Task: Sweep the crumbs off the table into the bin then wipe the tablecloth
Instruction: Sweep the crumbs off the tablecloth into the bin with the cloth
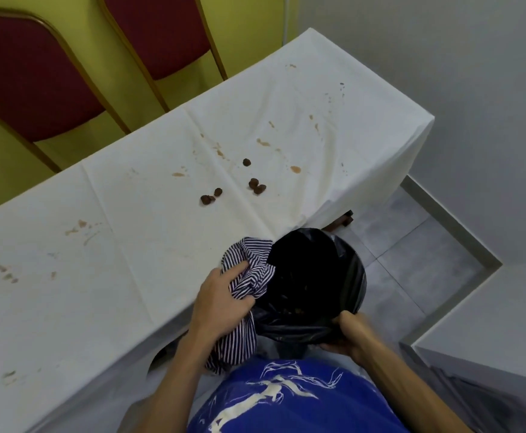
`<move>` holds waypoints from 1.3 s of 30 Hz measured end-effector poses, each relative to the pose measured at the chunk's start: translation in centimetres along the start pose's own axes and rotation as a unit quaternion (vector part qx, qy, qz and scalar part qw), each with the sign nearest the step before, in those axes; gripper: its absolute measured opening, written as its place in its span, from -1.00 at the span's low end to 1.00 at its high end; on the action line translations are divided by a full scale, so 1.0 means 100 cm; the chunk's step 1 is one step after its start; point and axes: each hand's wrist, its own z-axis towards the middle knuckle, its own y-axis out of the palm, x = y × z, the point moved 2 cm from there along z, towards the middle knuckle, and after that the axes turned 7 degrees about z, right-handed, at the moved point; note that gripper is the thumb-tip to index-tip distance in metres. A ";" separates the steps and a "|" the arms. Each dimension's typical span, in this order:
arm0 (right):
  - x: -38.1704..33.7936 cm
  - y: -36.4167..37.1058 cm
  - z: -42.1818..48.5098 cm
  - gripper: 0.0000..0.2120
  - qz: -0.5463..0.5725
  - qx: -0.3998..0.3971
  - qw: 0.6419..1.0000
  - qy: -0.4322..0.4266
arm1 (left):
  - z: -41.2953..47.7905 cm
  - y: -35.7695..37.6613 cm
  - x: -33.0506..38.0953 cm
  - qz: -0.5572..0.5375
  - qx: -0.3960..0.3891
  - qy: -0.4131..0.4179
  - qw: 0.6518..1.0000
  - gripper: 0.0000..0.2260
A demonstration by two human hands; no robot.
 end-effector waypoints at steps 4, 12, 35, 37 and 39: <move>0.005 -0.002 -0.002 -0.88 -0.016 -0.009 1.000 0.009 | 0.013 -0.037 -0.003 -0.044 0.069 -0.036 0.996 -0.40; -0.007 -0.003 -0.009 -0.82 -0.030 0.034 0.999 -0.023 | 0.109 -0.152 -0.010 0.001 0.174 -0.014 0.985 -0.40; 0.033 0.057 -0.030 -0.81 0.055 0.099 0.993 -0.020 | 0.163 -0.133 -0.042 0.126 -0.021 0.063 0.990 -0.39; 0.031 0.060 -0.033 -0.81 0.060 0.097 0.993 -0.025 | 0.152 -0.121 -0.039 0.123 -0.049 0.061 0.989 -0.37; 0.030 0.060 -0.034 -0.82 0.065 0.098 0.993 -0.026 | 0.138 -0.107 -0.031 0.112 -0.073 0.077 0.988 -0.36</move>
